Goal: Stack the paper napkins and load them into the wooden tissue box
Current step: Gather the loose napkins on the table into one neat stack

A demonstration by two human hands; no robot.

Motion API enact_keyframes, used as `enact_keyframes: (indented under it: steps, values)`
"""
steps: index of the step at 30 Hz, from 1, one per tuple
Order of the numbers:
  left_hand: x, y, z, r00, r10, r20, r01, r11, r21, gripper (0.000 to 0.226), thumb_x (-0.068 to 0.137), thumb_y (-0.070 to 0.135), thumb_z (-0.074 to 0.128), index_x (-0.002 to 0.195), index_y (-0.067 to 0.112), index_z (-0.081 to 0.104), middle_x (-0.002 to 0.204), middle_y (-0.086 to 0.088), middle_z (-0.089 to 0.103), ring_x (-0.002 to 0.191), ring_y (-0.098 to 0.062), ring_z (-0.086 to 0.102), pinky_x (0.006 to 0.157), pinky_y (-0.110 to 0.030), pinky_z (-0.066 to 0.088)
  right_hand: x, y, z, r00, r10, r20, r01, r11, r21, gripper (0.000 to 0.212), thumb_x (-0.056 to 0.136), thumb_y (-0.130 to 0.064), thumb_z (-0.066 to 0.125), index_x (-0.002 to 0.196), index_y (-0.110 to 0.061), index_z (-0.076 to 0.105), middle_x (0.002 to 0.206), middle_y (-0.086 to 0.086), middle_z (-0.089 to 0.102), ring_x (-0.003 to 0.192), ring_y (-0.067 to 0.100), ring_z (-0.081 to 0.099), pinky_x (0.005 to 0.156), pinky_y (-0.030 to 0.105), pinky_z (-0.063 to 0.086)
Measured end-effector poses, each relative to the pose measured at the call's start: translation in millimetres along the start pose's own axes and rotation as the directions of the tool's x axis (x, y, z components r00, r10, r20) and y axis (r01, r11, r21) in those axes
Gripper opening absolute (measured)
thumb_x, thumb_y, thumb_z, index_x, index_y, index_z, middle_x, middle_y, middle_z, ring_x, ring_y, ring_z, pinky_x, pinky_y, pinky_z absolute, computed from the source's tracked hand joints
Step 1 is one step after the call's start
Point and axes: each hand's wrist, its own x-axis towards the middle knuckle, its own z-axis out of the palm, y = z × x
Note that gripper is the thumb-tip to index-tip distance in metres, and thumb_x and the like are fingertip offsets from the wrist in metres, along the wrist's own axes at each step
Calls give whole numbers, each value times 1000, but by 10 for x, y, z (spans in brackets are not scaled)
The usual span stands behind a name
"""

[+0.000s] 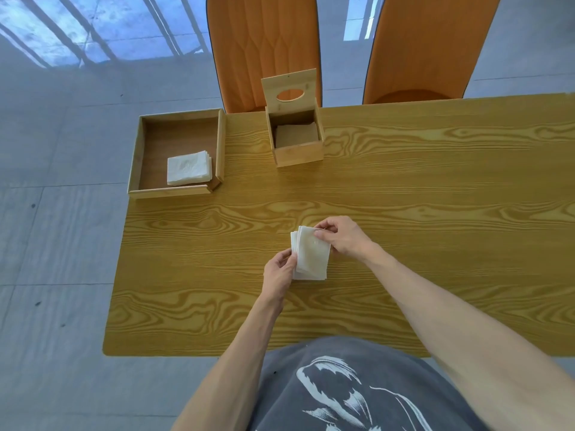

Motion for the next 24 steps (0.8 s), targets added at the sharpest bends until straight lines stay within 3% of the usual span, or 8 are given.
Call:
enact_keyframes:
  steps: [3, 9, 14, 16, 18, 20, 22, 24]
  values:
    - [1, 19, 3, 1000, -28, -9, 28, 1000, -2, 12, 95, 31, 61, 99, 26, 71, 107, -5, 74, 103, -22, 67, 94, -38, 52, 28, 21, 23, 997, -12, -74, 12, 1000, -7, 10, 91, -19, 67, 99, -14, 71, 89, 1, 68, 71, 14, 65, 52, 22, 52]
    - [-25, 74, 9, 998, -28, 50, 31, 998, -46, 33, 88, 22, 73, 117, 10, 65, 101, -4, 75, 91, -15, 70, 78, -25, 57, -7, 25, 60, 994, -74, -83, 70, 996, -52, 13, 88, -12, 69, 102, -13, 71, 98, 6, 69, 63, 15, 66, 59, 27, 60]
    - [-29, 106, 54, 997, -52, 62, 56, 996, -66, 35, 88, 16, 73, 121, 6, 65, 97, -4, 75, 86, -15, 71, 73, -27, 58, -19, 115, 90, 956, -177, -236, 96, 943, -318, 47, 81, -34, 75, 125, -23, 61, 116, -1, 64, 108, 18, 58, 92, 38, 50]
    - [-19, 130, 55, 995, -71, 77, 81, 987, -141, 36, 88, 16, 73, 121, 8, 63, 100, -4, 75, 88, -17, 71, 76, -33, 58, -70, 126, 82, 929, -188, -318, 97, 955, -281, 63, 79, -44, 75, 134, -23, 52, 120, -3, 58, 113, 16, 52, 95, 36, 46]
    - [-24, 173, 67, 992, -82, 98, 102, 970, -222, 33, 89, 14, 71, 120, 10, 61, 102, -3, 74, 91, -18, 70, 78, -34, 57, -137, 96, 39, 971, -102, -217, 98, 995, -28, 68, 79, -51, 74, 136, -21, 51, 119, -3, 61, 111, 14, 58, 92, 33, 50]
    - [-27, 221, 73, 988, -81, 128, 115, 950, -292, 30, 91, 11, 68, 120, 10, 58, 103, -3, 73, 93, -19, 69, 78, -32, 56, -200, 63, -7, 999, -43, 1, 42, 989, 139, 61, 79, -50, 75, 129, -18, 58, 113, 0, 68, 103, 15, 65, 84, 32, 55]
    - [-33, 266, 70, 983, -60, 174, 116, 935, -336, 25, 93, 9, 65, 116, 11, 57, 102, -4, 72, 93, -20, 68, 83, -33, 55, -256, 38, -29, 991, -53, 120, 38, 991, 131, 40, 83, -35, 76, 117, -17, 66, 103, 2, 70, 89, 13, 64, 72, 31, 55]
    - [-55, 305, 60, 979, -30, 200, 93, 946, -311, 25, 92, 7, 66, 113, 14, 57, 100, -2, 72, 93, -19, 67, 85, -34, 52, -290, 22, -44, 993, -83, 81, 76, 993, 86, 21, 85, -27, 75, 103, -19, 69, 91, 0, 68, 79, 12, 61, 64, 28, 53]
